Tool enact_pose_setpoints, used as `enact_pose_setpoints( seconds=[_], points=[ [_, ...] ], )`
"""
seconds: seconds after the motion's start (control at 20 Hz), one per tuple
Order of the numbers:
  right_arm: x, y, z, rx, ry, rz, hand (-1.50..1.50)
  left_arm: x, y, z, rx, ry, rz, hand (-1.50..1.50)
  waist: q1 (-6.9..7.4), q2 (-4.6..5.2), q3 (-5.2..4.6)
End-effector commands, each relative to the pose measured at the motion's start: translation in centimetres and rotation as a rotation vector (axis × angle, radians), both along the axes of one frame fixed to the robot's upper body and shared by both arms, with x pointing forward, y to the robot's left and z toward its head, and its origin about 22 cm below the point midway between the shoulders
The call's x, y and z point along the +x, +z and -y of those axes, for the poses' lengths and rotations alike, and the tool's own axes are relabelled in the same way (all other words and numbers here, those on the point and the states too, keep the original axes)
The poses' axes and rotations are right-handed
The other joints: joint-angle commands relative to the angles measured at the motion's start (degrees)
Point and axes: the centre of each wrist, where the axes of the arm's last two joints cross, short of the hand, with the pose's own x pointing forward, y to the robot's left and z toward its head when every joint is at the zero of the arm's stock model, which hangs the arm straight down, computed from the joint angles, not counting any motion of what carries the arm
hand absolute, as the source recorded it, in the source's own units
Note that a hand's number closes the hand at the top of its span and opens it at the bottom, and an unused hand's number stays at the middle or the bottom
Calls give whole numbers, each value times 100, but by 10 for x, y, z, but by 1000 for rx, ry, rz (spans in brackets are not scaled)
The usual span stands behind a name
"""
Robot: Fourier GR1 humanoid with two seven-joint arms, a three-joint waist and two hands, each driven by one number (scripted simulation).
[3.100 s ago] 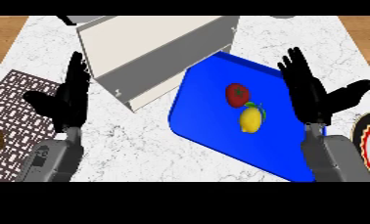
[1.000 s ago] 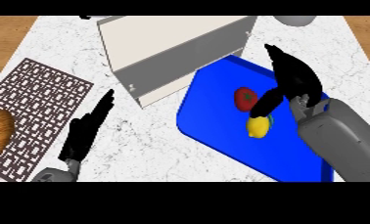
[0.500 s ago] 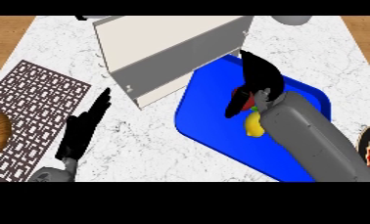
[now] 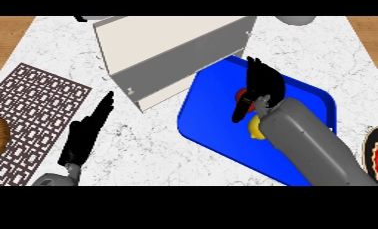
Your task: Pick the tomato from the tray and place it in the tiered shelf
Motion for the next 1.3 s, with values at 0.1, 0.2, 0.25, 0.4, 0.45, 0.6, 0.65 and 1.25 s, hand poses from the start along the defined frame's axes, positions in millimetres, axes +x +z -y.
enact_pose_setpoints(
  seconds=[0.1,0.2,0.25,0.4,0.45,0.6,0.65,1.25],
  points=[
    [7,-16,4,-95,-110,-94,-150,-23,3,-5,16,-10,-14,0,56,6,-1],
    [9,2,2,-91,-86,-79,-150,-3,7,3,-10,11,-14,0,1,7,-4],
    [-4,11,-11,-101,-92,-84,-150,-10,-5,-10,1,-6,2,0,-32,-4,-8],
    [10,-11,12,-129,-95,-106,-150,-4,-2,-6,3,4,-17,0,-14,13,-5],
    [0,-22,-7,-121,-81,-110,-150,-3,-7,0,9,-10,-13,0,-15,13,-5],
    [8,-22,6,-120,-92,-103,-150,-8,5,0,-19,-4,-14,0,2,8,-3],
    [-7,-33,8,-127,-77,-100,-150,-3,-11,3,-4,9,-6,0,-37,8,-5],
    [-2,-73,20,-94,-40,-156,150,10,11,-6,-11,-9,0,0,-15,14,-3]
  ],
)
